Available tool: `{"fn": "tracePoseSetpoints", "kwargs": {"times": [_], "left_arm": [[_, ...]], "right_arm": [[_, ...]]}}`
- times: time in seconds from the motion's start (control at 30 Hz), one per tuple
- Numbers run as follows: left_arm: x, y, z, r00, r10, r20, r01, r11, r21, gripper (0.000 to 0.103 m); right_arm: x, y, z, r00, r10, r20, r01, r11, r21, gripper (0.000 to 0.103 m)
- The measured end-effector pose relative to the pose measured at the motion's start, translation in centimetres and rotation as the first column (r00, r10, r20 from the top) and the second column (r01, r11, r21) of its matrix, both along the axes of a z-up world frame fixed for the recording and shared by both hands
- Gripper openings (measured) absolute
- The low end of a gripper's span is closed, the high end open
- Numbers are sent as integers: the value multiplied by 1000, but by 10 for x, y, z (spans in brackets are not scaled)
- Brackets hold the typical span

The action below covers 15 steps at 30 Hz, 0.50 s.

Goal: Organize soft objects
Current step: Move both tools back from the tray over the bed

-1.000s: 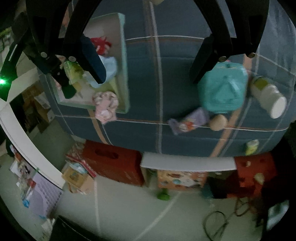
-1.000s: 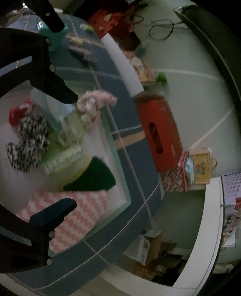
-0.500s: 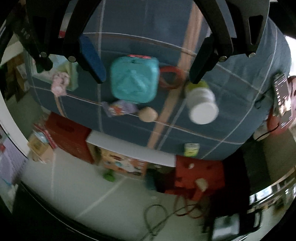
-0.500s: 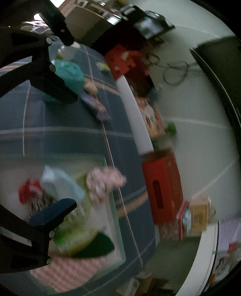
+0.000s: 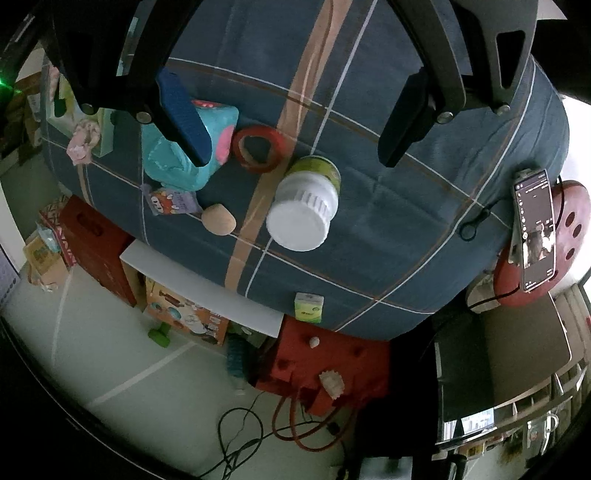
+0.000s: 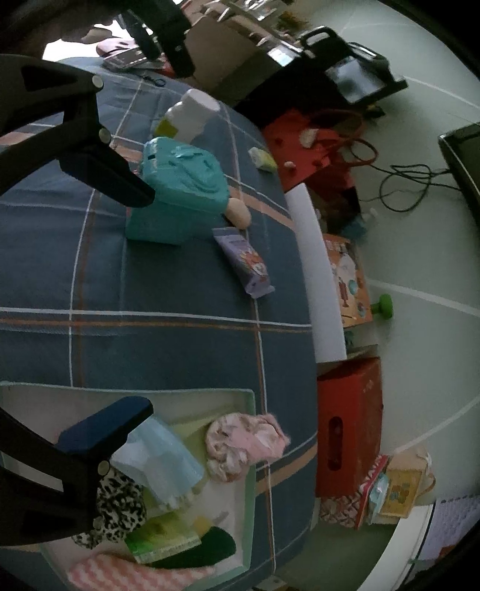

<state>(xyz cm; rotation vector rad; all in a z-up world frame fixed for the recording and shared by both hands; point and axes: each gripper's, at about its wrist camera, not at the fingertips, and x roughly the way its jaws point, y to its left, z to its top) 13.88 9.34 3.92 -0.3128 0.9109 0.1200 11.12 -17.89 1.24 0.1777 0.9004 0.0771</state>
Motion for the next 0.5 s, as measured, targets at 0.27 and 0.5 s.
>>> {"fn": "tracePoseSetpoints", "kwargs": {"times": [0.27, 0.5], "left_arm": [[6, 18, 2, 1000, -19, 7, 20, 999, -45, 92], [40, 45, 19, 998, -64, 2, 64, 997, -50, 92]], "right_arm": [[11, 16, 5, 999, 35, 0, -35, 999, -20, 103], [59, 21, 32, 996, 85, -23, -85, 996, 10, 103]]}}
